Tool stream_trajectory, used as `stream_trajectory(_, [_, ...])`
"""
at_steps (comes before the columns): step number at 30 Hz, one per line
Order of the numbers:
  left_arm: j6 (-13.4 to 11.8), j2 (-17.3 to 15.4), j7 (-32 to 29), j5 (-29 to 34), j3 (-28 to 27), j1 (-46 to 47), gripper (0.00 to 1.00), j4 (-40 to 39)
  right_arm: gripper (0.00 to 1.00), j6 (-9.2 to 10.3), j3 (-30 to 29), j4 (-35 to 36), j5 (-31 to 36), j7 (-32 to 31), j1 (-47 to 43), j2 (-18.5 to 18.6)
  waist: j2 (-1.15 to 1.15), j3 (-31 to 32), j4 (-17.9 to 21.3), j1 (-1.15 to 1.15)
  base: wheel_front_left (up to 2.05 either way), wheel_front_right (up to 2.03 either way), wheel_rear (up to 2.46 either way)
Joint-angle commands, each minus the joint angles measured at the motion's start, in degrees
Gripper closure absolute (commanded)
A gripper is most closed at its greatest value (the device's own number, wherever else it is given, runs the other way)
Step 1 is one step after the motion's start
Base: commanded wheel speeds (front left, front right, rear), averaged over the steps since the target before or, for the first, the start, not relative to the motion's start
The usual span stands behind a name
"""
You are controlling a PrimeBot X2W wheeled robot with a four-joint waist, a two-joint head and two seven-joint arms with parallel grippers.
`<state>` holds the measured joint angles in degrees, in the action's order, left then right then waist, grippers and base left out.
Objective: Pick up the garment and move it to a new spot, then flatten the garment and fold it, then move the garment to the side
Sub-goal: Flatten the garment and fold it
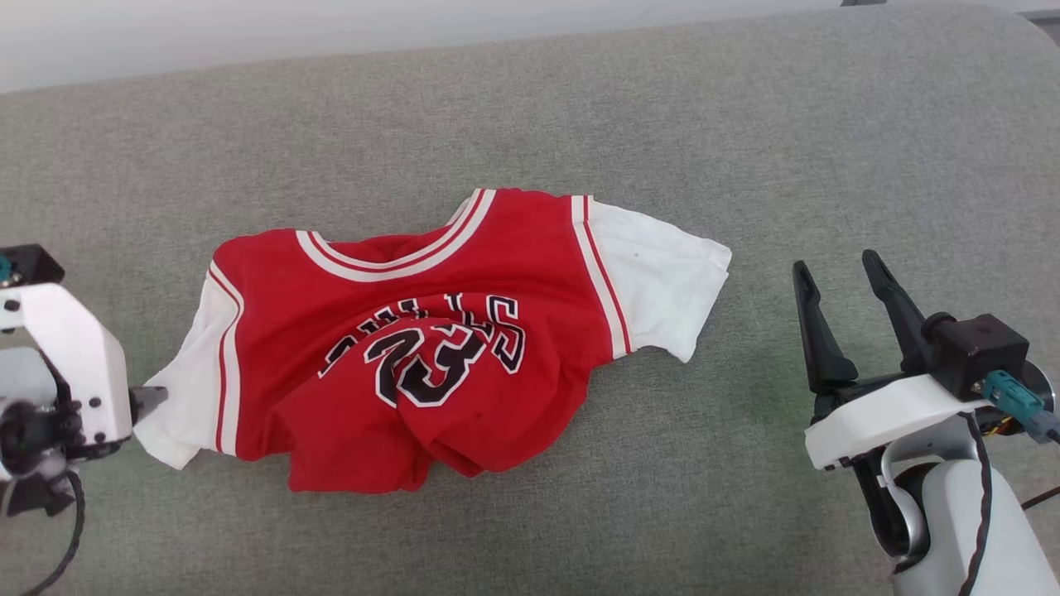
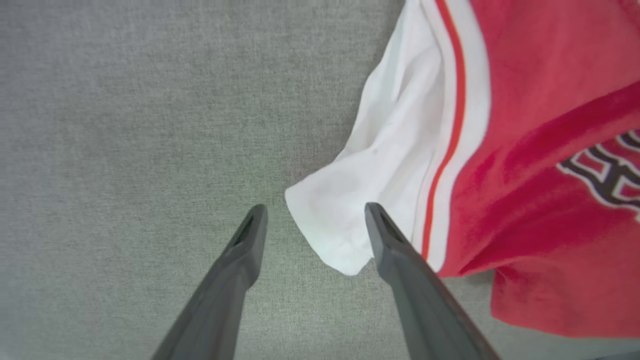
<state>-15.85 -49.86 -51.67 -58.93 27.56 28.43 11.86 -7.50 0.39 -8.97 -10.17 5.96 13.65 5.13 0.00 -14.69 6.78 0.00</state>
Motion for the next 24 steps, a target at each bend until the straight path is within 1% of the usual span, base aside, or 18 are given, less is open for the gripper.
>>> stream_trajectory(1, [-0.26, -0.03, -1.03, 1.19, 0.43, 1.42, 0.0, 0.56, 0.0, 0.02, 0.34, 0.62, -0.24, -0.31, -0.23, 0.12, 0.0, -0.15, 0.19, 0.0, 0.0, 0.0, 0.0])
stream_trajectory(7, [0.48, 1.72, -2.12, 1.55, 1.15, 5.61, 0.0, 5.06, 0.0, 0.02, 0.78, 1.33, -0.27, -0.93, -0.09, 0.5, 0.0, -1.07, 0.96, 0.0, 0.0, 0.0, 0.0])
stream_trajectory(10, [0.92, 3.26, -0.38, 1.6, 0.45, 8.3, 0.0, 7.48, 0.0, 0.02, 0.84, 1.76, -0.24, -1.09, -0.05, 0.75, 0.0, -1.47, 1.28, 0.0, 0.0, 0.0, 0.0])
stream_trajectory(16, [2.21, 5.79, 0.06, 1.56, 0.66, 12.44, 0.0, 12.26, 0.0, 0.01, 0.72, 2.65, -0.11, -1.71, 0.14, 1.32, 0.0, -2.5, 1.67, 0.0, 0.0, 0.0, 0.0])
stream_trajectory(18, [2.36, 6.12, -0.01, 1.77, 0.91, 12.92, 0.0, 12.85, 0.0, 0.02, 0.75, 2.78, -0.04, -1.78, 0.26, 1.34, 0.0, -2.75, 1.74, 0.0, 0.0, 0.0, 0.0])
stream_trajectory(24, [3.34, 8.54, -0.51, 1.62, 1.76, 15.46, 0.0, 15.38, 0.0, 0.02, 1.2, 3.52, -0.29, -2.1, 0.99, 1.52, 0.0, -4.34, 2.22, 0.0, 0.0, 0.0, 0.0])
